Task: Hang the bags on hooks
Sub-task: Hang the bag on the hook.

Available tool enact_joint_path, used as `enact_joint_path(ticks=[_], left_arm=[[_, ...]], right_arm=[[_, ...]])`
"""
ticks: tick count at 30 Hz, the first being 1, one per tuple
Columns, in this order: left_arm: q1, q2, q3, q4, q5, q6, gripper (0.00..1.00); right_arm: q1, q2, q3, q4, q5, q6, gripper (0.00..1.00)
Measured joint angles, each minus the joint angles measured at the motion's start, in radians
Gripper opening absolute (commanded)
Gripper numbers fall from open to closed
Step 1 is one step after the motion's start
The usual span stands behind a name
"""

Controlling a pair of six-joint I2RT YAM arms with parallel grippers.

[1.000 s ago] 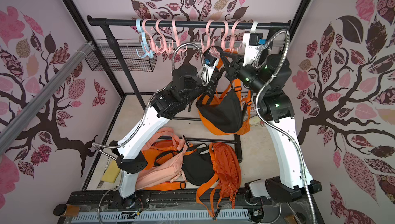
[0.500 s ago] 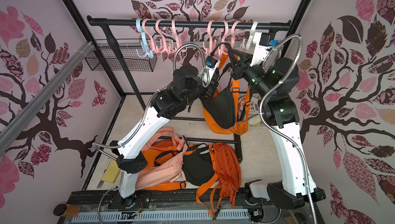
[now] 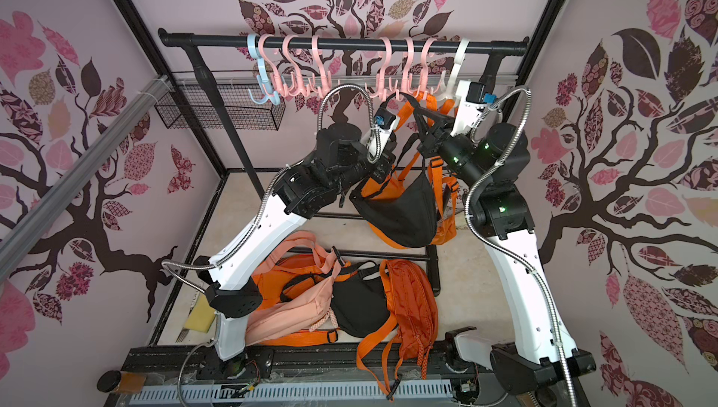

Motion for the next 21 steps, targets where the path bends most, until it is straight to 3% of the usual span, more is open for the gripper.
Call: enact_joint_path(ticks=[13,21], left_arm=[[-0.001,-0.057,-0.049,0.035,0.004,-0.016,0.00],[-0.014,-0.076,-0.135,0.062,0.006,-0.026,0.00]], right_arm=[[0.000,-0.056,-0.021,0.025,0.051,0.006,0.00],[0.000,-0.119,-0.159,0.067,0.090,0.045,0.00]])
